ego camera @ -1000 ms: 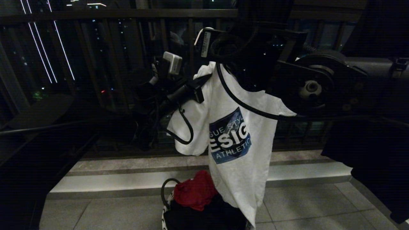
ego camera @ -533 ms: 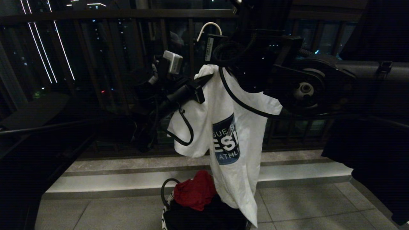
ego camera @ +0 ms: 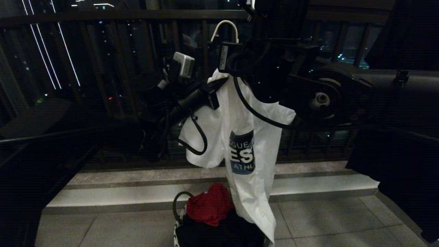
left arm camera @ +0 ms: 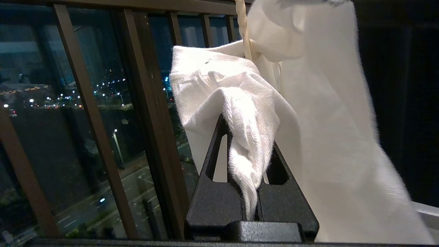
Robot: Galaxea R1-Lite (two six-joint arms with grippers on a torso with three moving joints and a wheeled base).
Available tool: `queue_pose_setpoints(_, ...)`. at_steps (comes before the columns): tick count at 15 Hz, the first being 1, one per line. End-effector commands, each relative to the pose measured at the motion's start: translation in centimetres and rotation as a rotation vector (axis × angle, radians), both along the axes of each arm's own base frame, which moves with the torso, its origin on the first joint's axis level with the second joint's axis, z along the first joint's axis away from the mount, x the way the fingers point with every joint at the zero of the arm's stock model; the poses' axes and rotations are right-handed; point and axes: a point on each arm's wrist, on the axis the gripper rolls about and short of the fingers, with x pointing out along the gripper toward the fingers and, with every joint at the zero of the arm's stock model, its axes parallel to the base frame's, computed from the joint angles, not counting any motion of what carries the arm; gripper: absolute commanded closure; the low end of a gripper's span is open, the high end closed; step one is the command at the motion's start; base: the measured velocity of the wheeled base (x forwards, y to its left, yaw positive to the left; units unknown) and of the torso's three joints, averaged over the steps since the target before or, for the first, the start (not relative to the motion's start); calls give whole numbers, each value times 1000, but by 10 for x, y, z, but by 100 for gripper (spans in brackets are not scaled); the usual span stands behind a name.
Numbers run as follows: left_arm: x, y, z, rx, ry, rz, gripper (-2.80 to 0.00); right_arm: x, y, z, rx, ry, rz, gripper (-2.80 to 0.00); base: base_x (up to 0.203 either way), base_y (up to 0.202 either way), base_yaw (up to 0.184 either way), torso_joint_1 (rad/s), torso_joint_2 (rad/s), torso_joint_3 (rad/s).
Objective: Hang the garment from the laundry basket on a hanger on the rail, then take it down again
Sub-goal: Hang the clothes on the clothes rack
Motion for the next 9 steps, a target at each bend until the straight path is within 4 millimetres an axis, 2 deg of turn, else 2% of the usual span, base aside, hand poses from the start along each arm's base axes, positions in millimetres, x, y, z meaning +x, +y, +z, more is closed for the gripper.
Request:
queue_pose_setpoints(1,-1,0,2,-5,-10,-2,0,-1,0,-1,0,3,-7,-280,0,0,0,0,0,0)
queue_pose_setpoints(4,-1,1,4,-9,-14,0,0,-3,-5,-5,-14,30,-69,-280,0,0,0,0,0,0)
queue_pose_setpoints(9,-3,5,10,-27,-14,-3,0,-23,-24,-5,-52,68,-81,-280,0,0,0,0,0,0)
